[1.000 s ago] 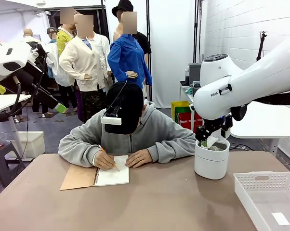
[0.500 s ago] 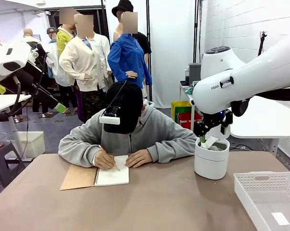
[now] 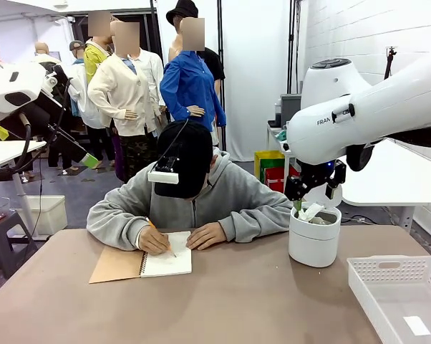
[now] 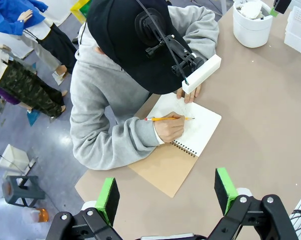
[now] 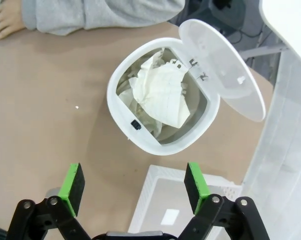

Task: Sort the paper based on its condition.
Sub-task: If a person hands you a paper, place it in the Organizing basket , and if it's crumpled, put it in the Trash can.

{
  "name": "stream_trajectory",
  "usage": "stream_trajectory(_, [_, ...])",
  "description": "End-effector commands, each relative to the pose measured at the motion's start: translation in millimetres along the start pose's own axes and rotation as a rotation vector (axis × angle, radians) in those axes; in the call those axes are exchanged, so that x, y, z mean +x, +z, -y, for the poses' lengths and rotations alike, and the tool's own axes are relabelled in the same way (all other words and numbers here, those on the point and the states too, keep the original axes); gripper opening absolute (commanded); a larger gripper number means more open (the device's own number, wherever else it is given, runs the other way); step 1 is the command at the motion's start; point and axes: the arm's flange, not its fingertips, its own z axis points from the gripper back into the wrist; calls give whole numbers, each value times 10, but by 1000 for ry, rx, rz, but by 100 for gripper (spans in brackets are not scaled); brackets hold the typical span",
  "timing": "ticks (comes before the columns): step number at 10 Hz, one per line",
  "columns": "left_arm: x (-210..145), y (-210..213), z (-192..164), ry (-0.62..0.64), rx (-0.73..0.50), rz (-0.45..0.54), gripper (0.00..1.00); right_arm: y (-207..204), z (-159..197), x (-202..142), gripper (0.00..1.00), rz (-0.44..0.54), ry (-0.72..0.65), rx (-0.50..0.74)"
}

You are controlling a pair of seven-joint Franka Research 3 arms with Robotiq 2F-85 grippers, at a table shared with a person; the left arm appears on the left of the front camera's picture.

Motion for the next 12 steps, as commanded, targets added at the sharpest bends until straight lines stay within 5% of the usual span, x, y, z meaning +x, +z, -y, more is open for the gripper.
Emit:
stream_trajectory(1, [-6, 0, -11, 2, 1, 0, 100, -46, 29, 63, 100, -2, 0, -18])
stream_trajectory(7, [-6, 0, -11, 2, 1, 0, 100, 522, -605, -318, 100, 139, 285, 263])
stream_trajectory(12, [-6, 0, -11, 2, 1, 0, 100, 1395, -1041, 49, 100, 323, 364, 448])
